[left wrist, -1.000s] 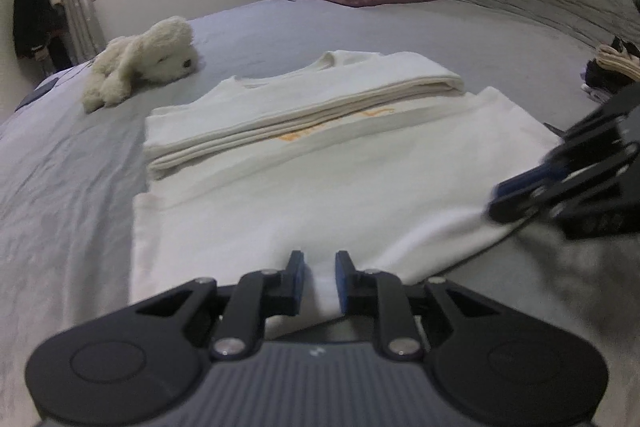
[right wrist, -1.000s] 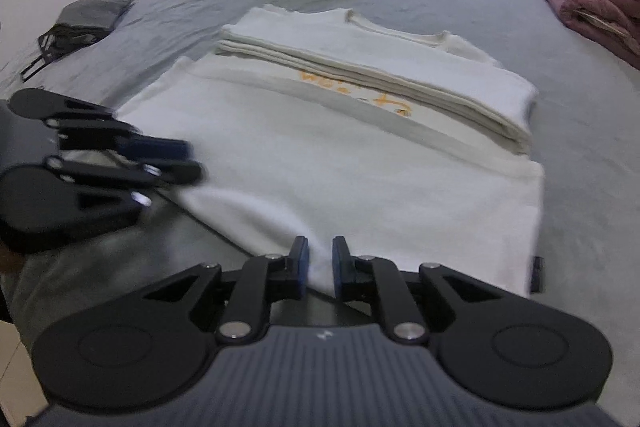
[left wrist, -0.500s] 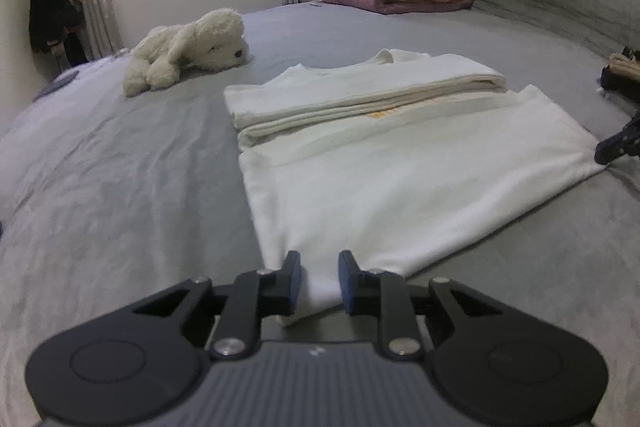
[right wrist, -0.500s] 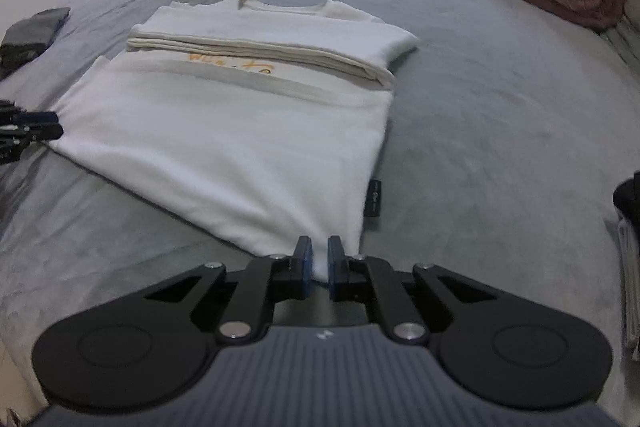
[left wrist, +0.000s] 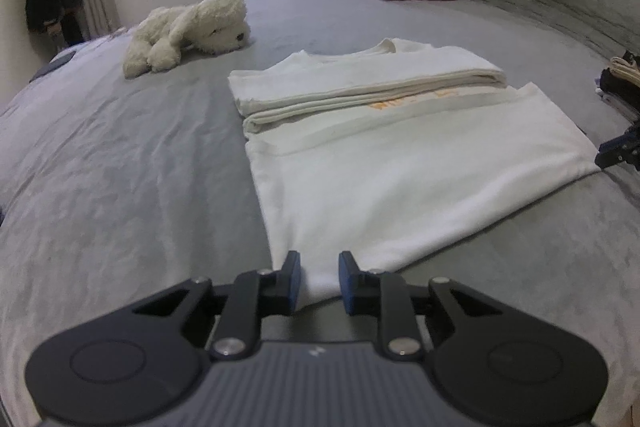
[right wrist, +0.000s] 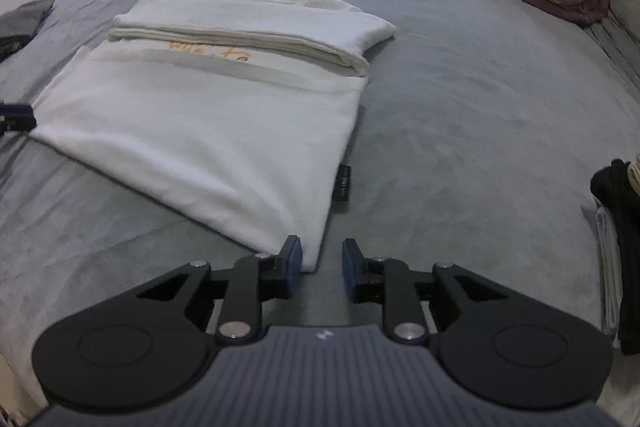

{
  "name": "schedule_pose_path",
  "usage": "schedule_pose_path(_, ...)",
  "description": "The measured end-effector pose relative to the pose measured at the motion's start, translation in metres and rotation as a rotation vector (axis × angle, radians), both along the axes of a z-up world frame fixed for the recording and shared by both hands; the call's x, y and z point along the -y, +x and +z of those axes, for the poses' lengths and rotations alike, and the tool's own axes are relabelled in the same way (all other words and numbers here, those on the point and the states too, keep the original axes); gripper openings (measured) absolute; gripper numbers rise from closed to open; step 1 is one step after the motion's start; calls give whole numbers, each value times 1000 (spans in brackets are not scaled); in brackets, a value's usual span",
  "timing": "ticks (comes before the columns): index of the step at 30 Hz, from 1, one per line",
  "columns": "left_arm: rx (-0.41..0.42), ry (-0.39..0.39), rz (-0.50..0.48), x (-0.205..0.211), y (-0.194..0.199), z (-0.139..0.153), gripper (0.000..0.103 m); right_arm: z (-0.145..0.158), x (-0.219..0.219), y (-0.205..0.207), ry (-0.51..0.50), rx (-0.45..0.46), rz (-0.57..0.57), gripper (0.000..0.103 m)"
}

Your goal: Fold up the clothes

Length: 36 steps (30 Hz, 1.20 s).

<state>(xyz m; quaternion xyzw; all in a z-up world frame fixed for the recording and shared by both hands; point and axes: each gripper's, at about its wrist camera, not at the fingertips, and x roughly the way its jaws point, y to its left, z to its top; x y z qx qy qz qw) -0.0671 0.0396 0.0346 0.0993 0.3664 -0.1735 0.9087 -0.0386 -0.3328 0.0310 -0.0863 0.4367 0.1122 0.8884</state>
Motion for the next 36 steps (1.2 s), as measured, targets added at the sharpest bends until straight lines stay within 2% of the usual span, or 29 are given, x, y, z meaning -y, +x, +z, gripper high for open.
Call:
schedule_pose_path(6,-33,-6,19,-4,5,6,23,-1,8,2,46,-10,-12,22)
schedule_pose_path(12,-44,-1,83,-27,7,14,27,2,19,-1,92,-17,-27,26)
schedule_pose_path(15,-35,-6,71,-29,2,17,27,8,20,-4,65,4,-38,26)
schedule_pose_path(18,-64,-6,84,-30,3,12,27,11,23,-6,20,24,-58,26)
schedule_pose_path(21,-90,3,107,-31,6,7,27,17,26,-10,55,57,-42,26)
schedule_pose_path(24,-86,56,139,-31,7,5,27,23,19,-16,76,90,13,26)
schedule_pose_path(27,-93,-6,135,-38,6,10,27,25,7,-20,46,114,72,26)
schedule_pose_path(30,-80,-61,91,-38,1,18,27,28,0,-28,39,143,140,26)
schedule_pose_path(33,-28,-51,26,-28,-8,24,28,29,-10,-37,22,175,218,27)
schedule_pose_path(36,38,-33,-84,-14,-20,28,31,23,-20,-37,17,152,259,28)
